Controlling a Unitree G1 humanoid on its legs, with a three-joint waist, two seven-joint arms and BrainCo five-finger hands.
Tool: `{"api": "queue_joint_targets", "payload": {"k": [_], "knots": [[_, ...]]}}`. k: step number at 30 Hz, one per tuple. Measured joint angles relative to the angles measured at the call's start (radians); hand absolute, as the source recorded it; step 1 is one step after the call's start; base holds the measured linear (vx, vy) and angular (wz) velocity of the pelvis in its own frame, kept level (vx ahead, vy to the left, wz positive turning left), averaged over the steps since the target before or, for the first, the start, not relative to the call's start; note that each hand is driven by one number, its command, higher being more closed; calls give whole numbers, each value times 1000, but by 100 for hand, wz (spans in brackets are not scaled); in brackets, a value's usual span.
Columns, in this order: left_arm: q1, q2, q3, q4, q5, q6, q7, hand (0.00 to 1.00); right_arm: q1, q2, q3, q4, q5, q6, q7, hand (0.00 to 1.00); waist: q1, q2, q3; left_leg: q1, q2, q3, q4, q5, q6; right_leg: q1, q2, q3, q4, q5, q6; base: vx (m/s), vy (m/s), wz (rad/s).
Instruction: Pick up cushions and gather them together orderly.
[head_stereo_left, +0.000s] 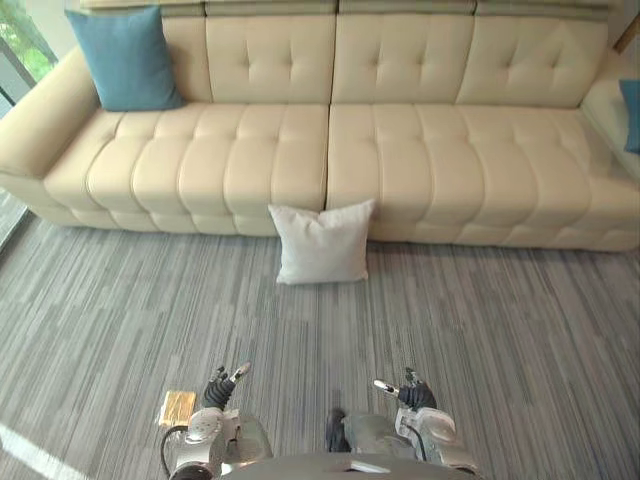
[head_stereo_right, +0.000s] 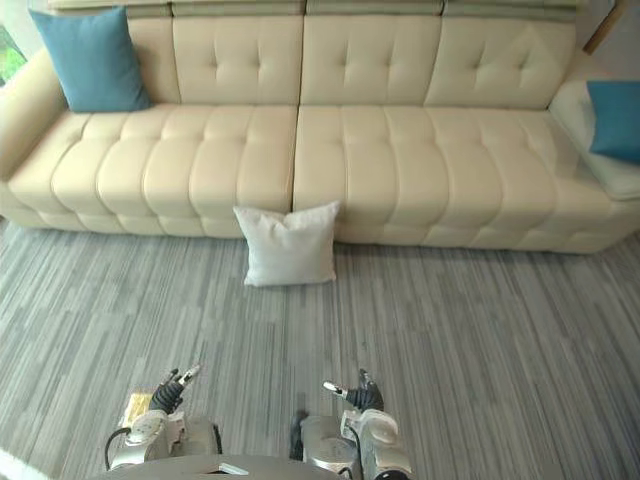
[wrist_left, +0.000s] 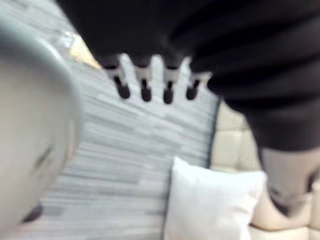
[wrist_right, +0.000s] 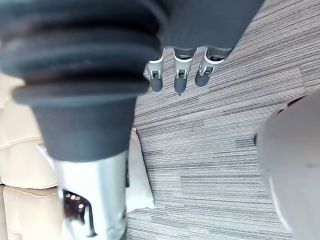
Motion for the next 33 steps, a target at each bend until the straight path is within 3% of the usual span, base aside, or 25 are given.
{"api": "queue_joint_targets", "payload": {"k": [1, 2, 3, 5, 7, 8, 9, 11, 13, 16, 18, 19, 20, 22, 23, 25, 27, 29, 31, 33], "knots": [[3, 9, 2, 11, -4, 0, 0, 0, -3, 4, 0, 14, 0, 0, 0, 0, 1, -4, -13, 6, -18, -4, 5, 50, 28, 15, -10, 15, -9, -9, 1, 518, 310, -54], [-2, 38, -2, 19, -1, 1, 1, 0, -2, 23, 4, 25, 0, 0, 1, 0, -5, -56, -30, -7, -54, 10, 41, 9, 64, 19, -51, 34, -15, -11, -2, 518, 274, -22], [-4, 52, -4, 26, -2, 1, -1, 0, 1, 38, 6, 25, -1, 0, 1, 0, -10, -83, -46, -28, -68, 25, 83, -33, 81, 0, -72, 46, 14, -8, -1, 521, 271, -13], [-13, 62, -9, 39, -1, 2, -8, 0, 0, 43, 13, 36, -3, 0, 2, 0, -3, -99, -55, -18, -83, 54, 135, -84, 109, -35, -94, 75, 121, -2, 9, 503, 249, -20], [-16, 69, -21, 57, 0, 4, -9, 0, -21, 42, 22, 50, -12, 0, 5, 0, -11, -97, -53, 46, -95, 76, 119, -124, 126, -128, -110, 98, 368, 38, 92, 452, 228, -24], [-15, 76, -37, 73, 0, 15, -8, 0, -25, 44, 33, 51, -12, 0, 7, 0, -18, -89, -48, 117, -104, 79, 86, -140, 129, -200, -116, 93, 579, 50, 148, 322, 139, -16], [-15, 78, -47, 81, 0, 16, -8, 0, -25, 43, 40, 47, -12, -1, 8, 0, -17, -86, -46, 166, -111, 79, 57, -141, 130, -235, -121, 64, 679, 36, 139, 362, 140, -10], [-8, 79, -68, 90, 2, 20, -7, 0, -29, 35, 42, 46, -12, -2, 7, 0, -28, -66, -37, 275, -118, 79, -19, -141, 130, -282, -137, -28, 771, -10, 82, 339, 89, 3], [-3, 78, -74, 94, 2, 21, -7, 0, -35, 28, 64, 46, -12, -5, 8, 0, -36, -67, -40, 355, -110, 78, -79, -141, 130, -347, -141, -146, 665, -61, 41, 292, 1, 10], [-2, 73, -75, 95, 2, 23, -8, 0, -51, 17, 61, 43, -12, -4, 7, 0, -45, -57, -33, 362, -76, 74, -85, -151, 112, -413, -117, -188, 413, -43, 34, 226, -114, 9], [-1, 75, -75, 95, 2, 23, -8, 0, -49, 12, 61, 47, -12, -2, 7, 0, -44, -62, -31, 376, -64, 70, -81, -169, 78, -411, -101, -168, 227, 69, 25, 207, -163, 10], [0, 84, -74, 95, 2, 22, -8, 0, -38, 12, 61, 54, -12, -1, 7, 0, -42, -86, -34, 393, -76, 54, -71, -194, 50, -396, -109, -135, 148, 205, 12, 256, -246, 12], [-8, 76, -64, 105, 2, 21, -6, 0, -39, -4, 60, 54, -12, 0, 7, 0, -41, -68, -26, 416, -49, 42, -55, -220, 27, -380, -96, -138, 183, 246, 27, 339, -354, 17], [-1, 52, -64, 106, 2, 20, -7, 0, -33, -29, 58, 53, -12, -2, 6, 0, -51, -43, -33, 413, -21, 34, -51, -231, 10, -369, -69, -150, 164, 221, 20, 198, -241, 9], [-4, 33, -64, 108, 3, 20, -8, 0, -28, -44, 57, 55, -12, -1, 6, 0, -55, -9, -35, 408, 2, 20, -54, -238, -3, -369, -49, -169, 165, 206, 9, 134, -148, 15], [-5, 29, -53, 108, 2, 20, -9, 0, -16, -43, 38, 55, -12, 0, 7, 0, -55, 3, -37, 396, 25, 8, -5, -224, -25, -352, -33, -185, 162, 171, 0, 153, -195, 29], [-7, 23, 4, 91, -1, 20, -9, 0, 6, -37, 39, 51, -12, 0, 7, 0, -35, -15, -26, 292, 73, -21, 285, -206, -43, -274, -13, -209, 123, 154, -22, 131, -209, 23], [-6, 27, 10, 85, -2, 14, -9, 0, 14, -36, 39, 51, -12, 0, 6, 0, -20, -27, -21, 241, 103, -8, 409, -199, -36, -227, -2, -209, 94, 150, -29, 109, -94, 0], [-6, 25, 14, 84, -2, 11, -10, 0, 21, -37, 37, 51, -12, 0, 6, 0, -18, -24, -22, 222, 105, 38, 408, -232, -13, -198, -2, -195, 66, 152, -31, 113, -22, -14], [-6, 23, 14, 84, -2, 10, -13, 0, 21, -36, 36, 52, -12, 0, 6, 0, -15, -23, -22, 194, 66, 74, 233, -254, 0, -189, -14, -164, 39, 164, -16, 112, 115, -35]]}}
